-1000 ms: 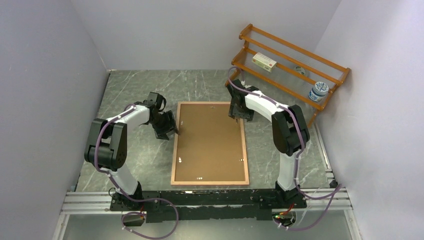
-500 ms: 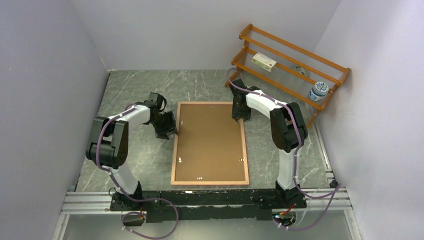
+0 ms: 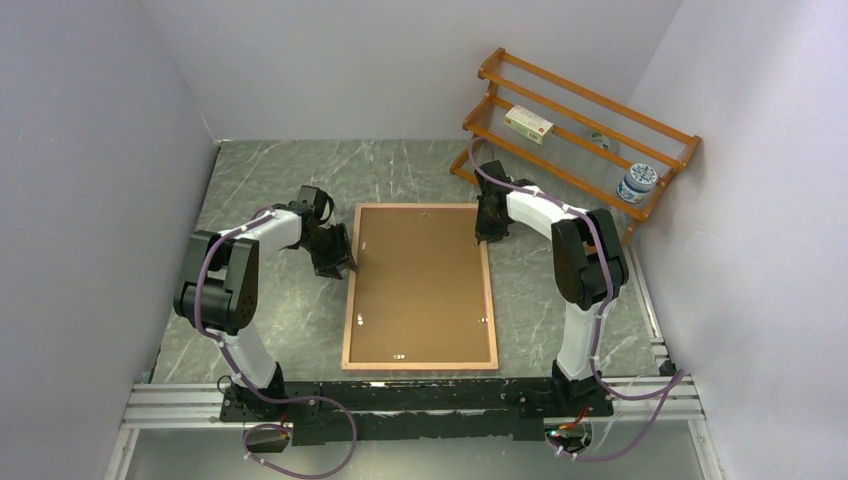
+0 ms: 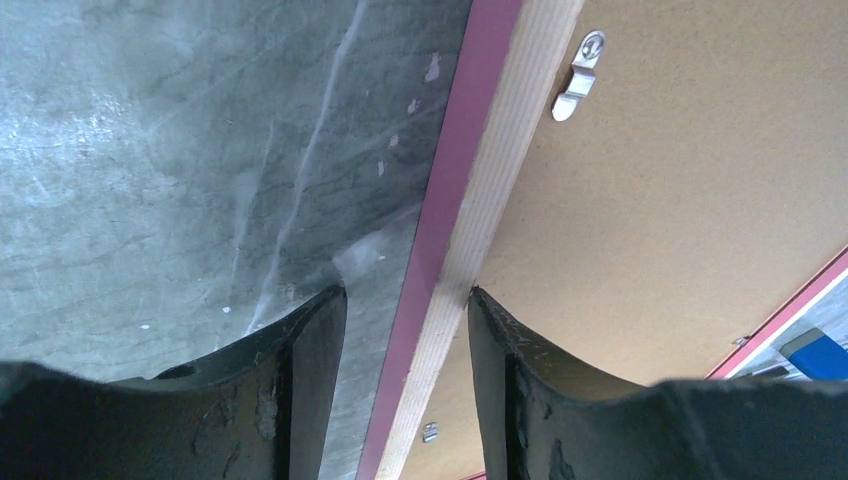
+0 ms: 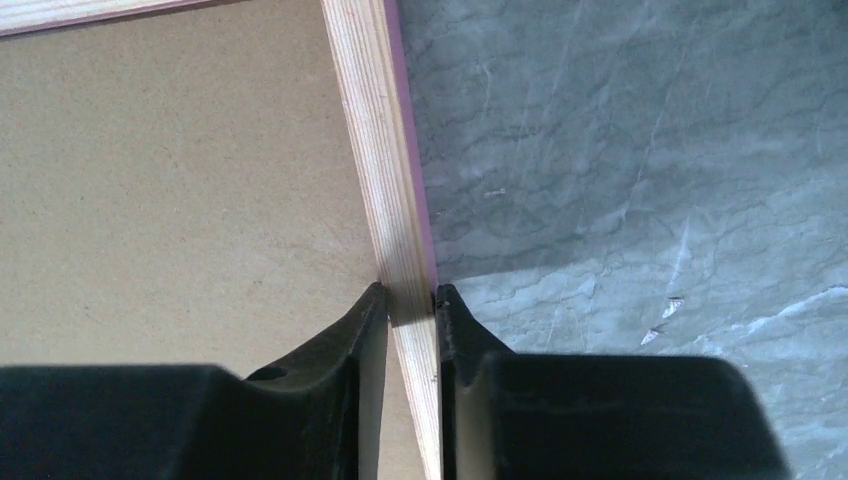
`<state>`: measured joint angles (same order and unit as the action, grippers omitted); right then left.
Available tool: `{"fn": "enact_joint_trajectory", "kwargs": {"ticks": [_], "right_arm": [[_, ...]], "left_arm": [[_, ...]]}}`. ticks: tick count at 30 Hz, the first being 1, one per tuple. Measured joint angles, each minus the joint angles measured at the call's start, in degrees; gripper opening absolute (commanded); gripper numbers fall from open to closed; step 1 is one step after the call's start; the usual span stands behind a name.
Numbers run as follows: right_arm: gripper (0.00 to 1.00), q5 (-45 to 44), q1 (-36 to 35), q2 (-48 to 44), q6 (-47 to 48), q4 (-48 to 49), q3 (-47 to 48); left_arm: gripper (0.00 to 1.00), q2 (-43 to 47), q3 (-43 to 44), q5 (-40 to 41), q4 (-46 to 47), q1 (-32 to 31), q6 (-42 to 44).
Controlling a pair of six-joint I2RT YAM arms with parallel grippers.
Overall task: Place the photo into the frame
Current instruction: Install the photo frame at the center of the board.
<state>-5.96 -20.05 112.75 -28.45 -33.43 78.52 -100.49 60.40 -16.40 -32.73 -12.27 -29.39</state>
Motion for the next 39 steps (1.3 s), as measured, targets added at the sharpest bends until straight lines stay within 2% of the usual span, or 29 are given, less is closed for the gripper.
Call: {"fn": "enact_joint_trajectory", "kwargs": {"ticks": [3,6,11,16,32,36,39], "right_arm": [[0.09,0.3,0.2,-0.8,1.1,1.2,-1.2],[0.10,0.7,0.2,-1.9,1.5,3.3,-3.0],[0.38,1.6,0.1,-3.1,0.9,4.7,-4.9],[0.45,1.2,-0.1,-2.4,-1.7,2.6,-3.8],[0.42,-1.5,-0.7,-1.7,-10.8,-1.2,-2.4],[0.33,-1.8,-1.5,-2.2,-12.2,-1.4,-3.2],[0.21,-3.2,-2.0,-2.5,-13.0,-1.5,-3.4]], "left_arm": [[0.53,-0.1,0.0,-0.3,0.2,0.0,0.0],[0.53,-0.2,0.0,-0.3,0.2,0.0,0.0],[0.55,-0.2,0.0,-0.2,0.2,0.0,-0.1],[0.55,-0.2,0.1,0.0,0.1,0.0,-0.3],[0.48,-0.3,0.1,-0.2,0.1,0.0,-0.6],[0.46,-0.5,0.1,-0.7,0.4,0.1,-1.3],[0.46,-0.6,0.0,-1.4,0.7,0.1,-1.4]]}}
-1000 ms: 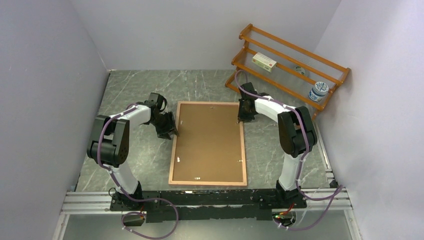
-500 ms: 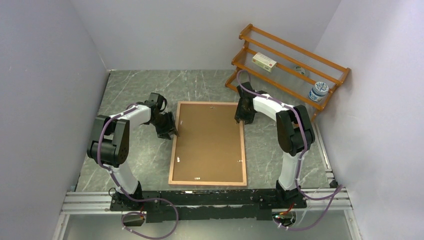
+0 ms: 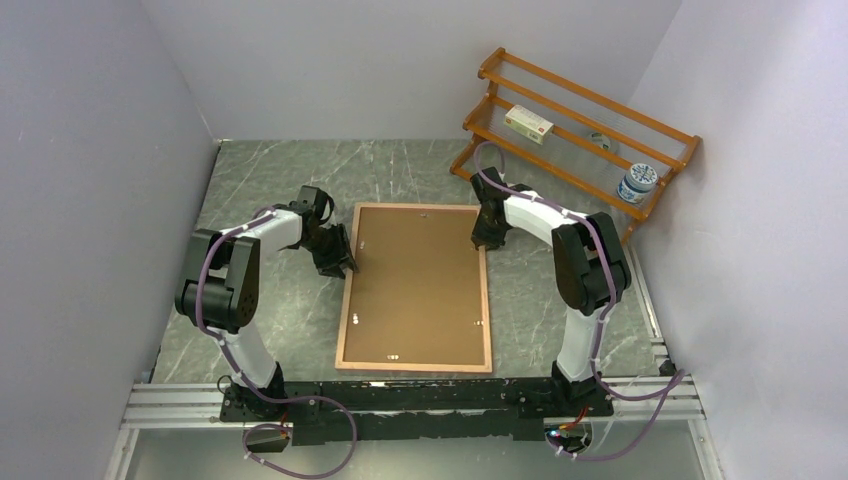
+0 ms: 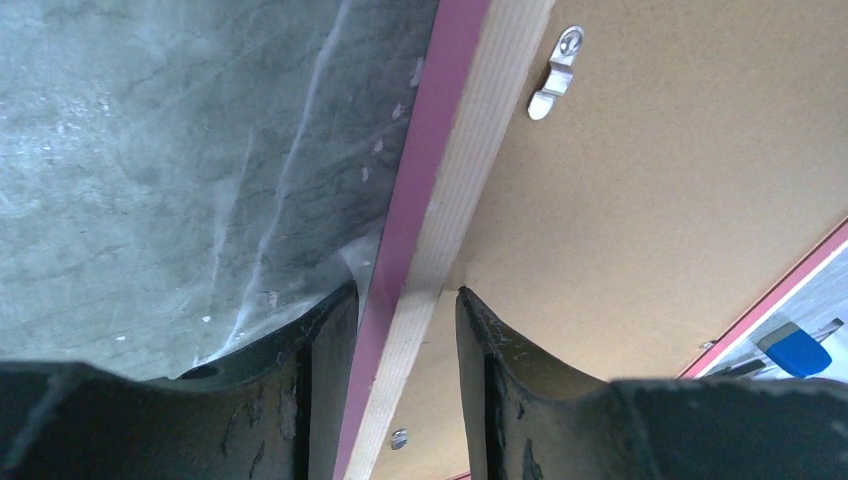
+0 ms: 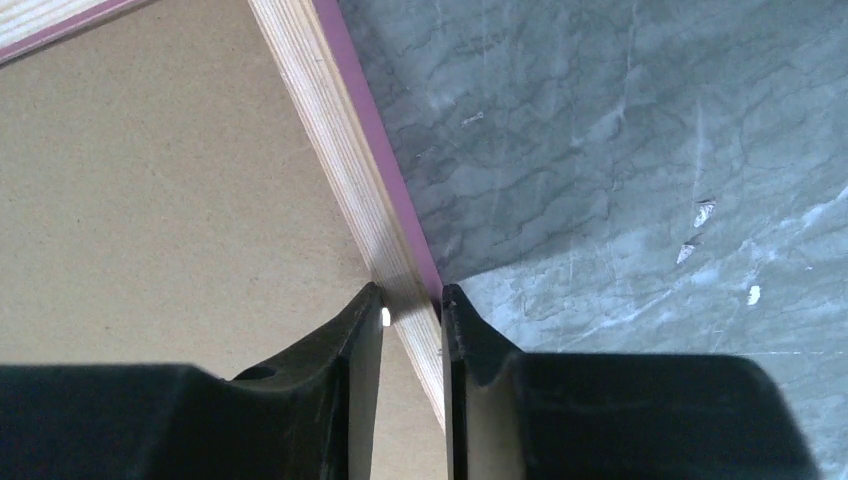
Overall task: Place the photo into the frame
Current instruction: Install the photo frame at the center of the board.
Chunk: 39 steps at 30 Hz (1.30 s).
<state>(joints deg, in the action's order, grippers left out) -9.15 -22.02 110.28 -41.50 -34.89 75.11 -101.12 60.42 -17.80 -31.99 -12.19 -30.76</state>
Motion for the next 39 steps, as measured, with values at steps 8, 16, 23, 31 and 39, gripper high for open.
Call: {"fn": "enact_joint_trajectory", "kwargs": {"ticks": [8,16,23,31,39], "right_arm": [[0.15,-1.2,-0.7,-0.2,-0.1,-0.4,0.0],[0.49,-3.1,-1.3,-0.3,-0.1,-2.8,1.4],[0.46,-2.2,-1.9,-0.6,2.8,-5.0,5.9],[0.32,14.3,-5.8,-0.4,5.5,5.4,5.0],[0.34,27.9,-13.4,8.0,2.1,20.2,7.8]], "left_arm": [[0.46,-0.1,-0.2,-1.0,0.7,0.0,0.0],[0.49,-0.1,-0.2,-0.4,0.7,0.0,-0.2],[0.49,0.5,-0.2,1.1,0.5,-0.3,-0.2],[0.39,0.9,-0.5,2.7,0.3,-0.3,-0.4],[0.19,0.8,-0.5,1.2,0.8,-0.3,-0.1]]}}
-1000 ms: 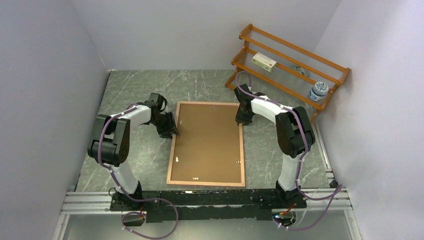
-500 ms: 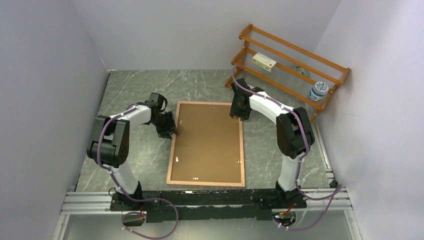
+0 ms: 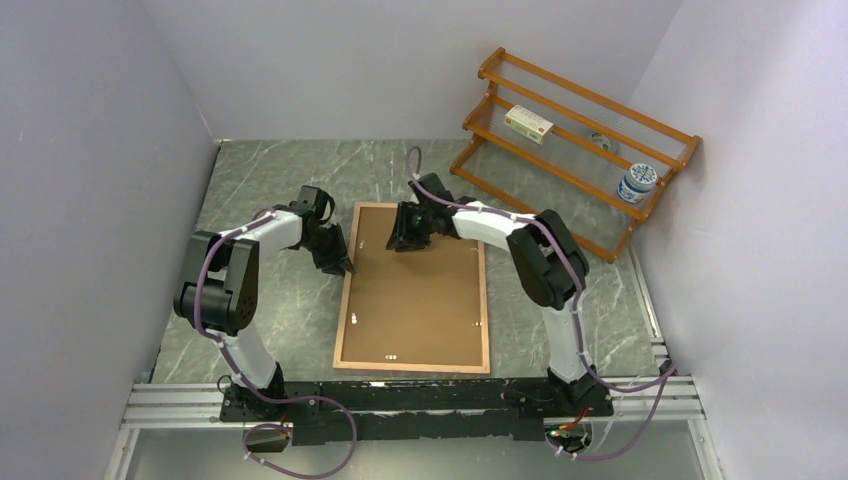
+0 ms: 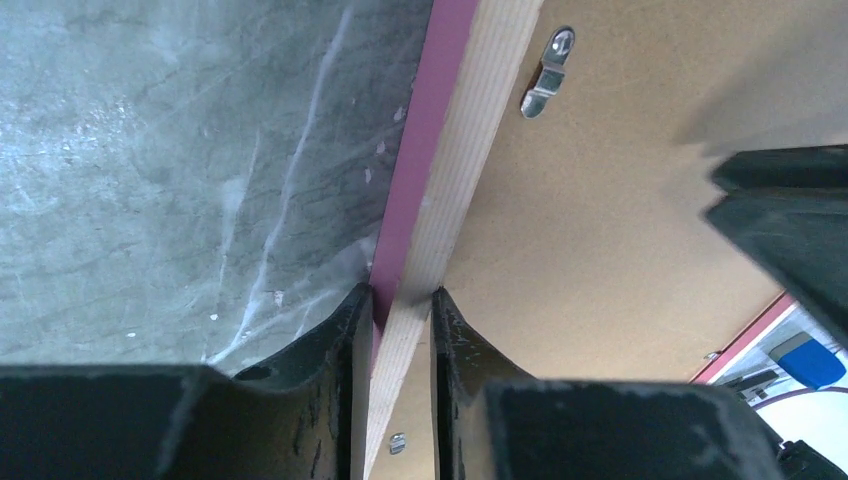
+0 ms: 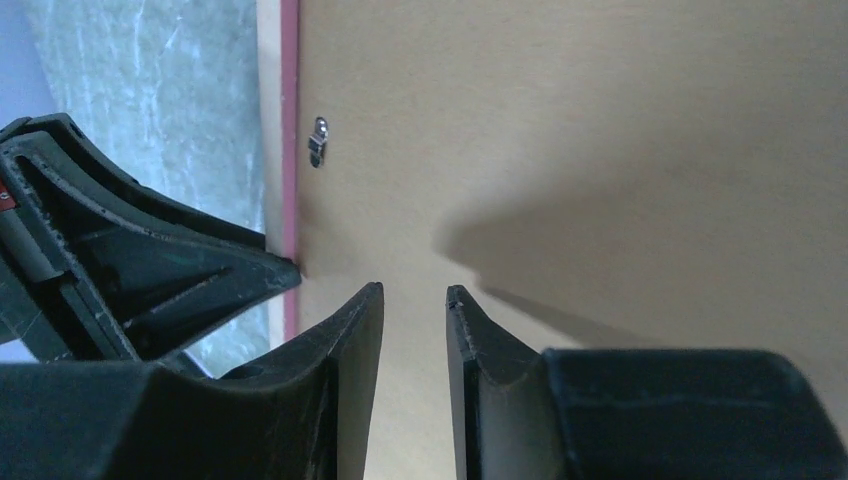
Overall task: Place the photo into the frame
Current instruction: Install the photo frame at the center of the board.
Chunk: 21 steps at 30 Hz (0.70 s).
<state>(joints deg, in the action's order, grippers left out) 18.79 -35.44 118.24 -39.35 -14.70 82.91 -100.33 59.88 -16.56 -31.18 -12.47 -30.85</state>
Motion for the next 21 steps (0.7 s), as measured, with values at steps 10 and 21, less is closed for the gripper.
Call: {"fn": "enact_joint_trajectory", "kwargs": {"ticks": [10,21], "right_arm": [[0.33,5.0,-2.5,7.6,-8.7,13.3,1.3],[0.32,6.5,-4.5,11.5,-13.0,20.4,3.7]], "left_arm": [[0.06,-0.1,0.0,-0.5,0.1,0.0,0.2],[0.03,-0.7,0.2,-1.8,0.0,0.5,0.3]]}}
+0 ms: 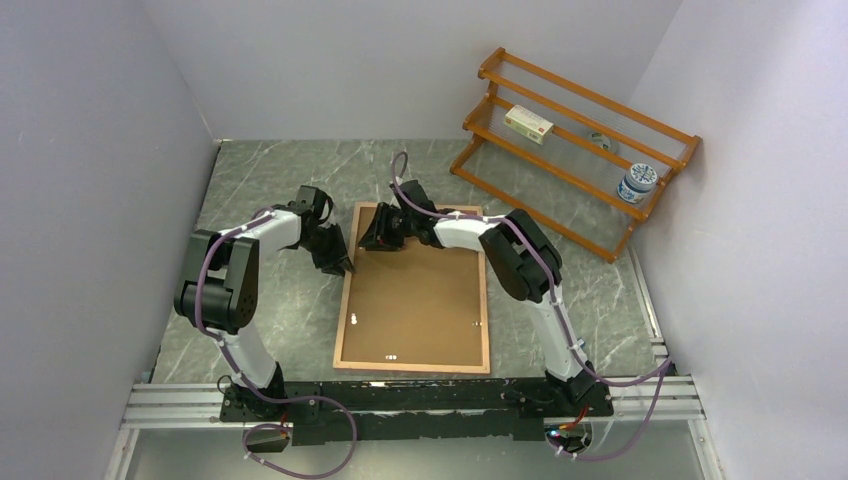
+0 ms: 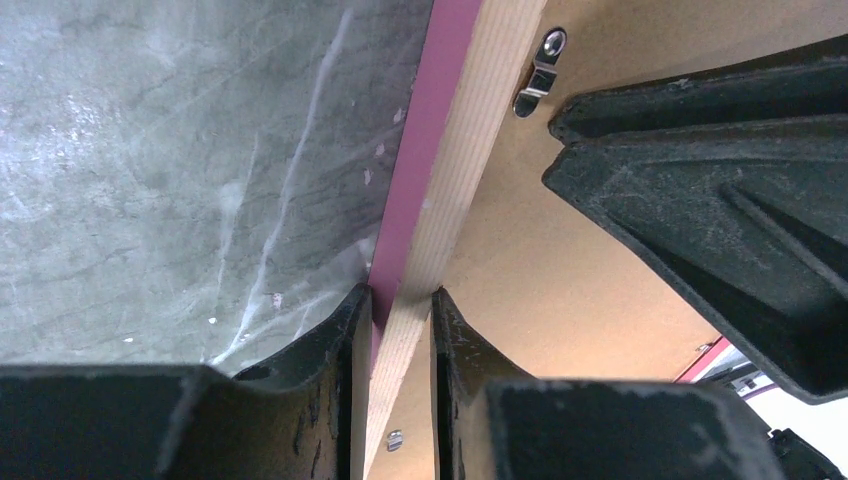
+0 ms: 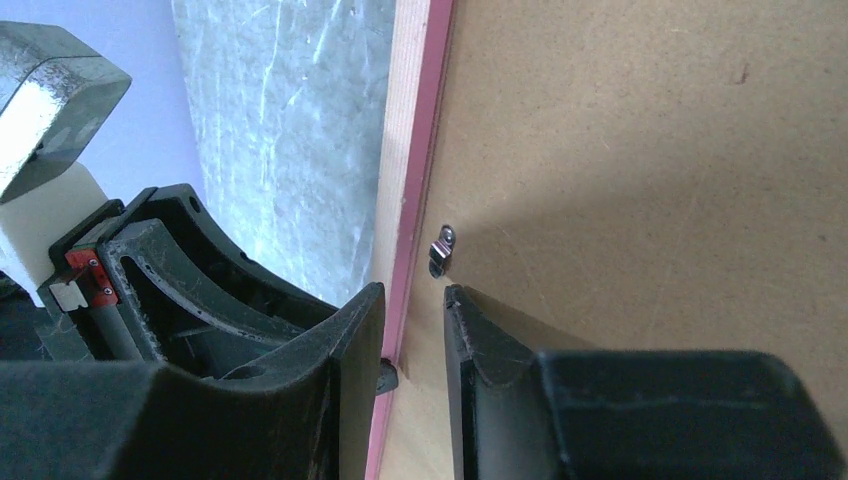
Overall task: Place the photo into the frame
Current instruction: Install the photo frame at the center of the board.
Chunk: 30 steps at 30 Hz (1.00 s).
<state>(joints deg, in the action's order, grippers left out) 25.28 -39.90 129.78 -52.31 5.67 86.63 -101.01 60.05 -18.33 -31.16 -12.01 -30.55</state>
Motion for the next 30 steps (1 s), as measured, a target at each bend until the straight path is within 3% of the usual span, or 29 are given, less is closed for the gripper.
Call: {"fn": "enact_joint_trajectory", "kwargs": {"ticks": [30], "right_arm": [[0.35,3.7,-0.1,4.6,-0.4,6.8,3.4]], "left_arm": [[0.03,-0.7,0.8,-0.7,-0.9,0.2,1.3]]}}
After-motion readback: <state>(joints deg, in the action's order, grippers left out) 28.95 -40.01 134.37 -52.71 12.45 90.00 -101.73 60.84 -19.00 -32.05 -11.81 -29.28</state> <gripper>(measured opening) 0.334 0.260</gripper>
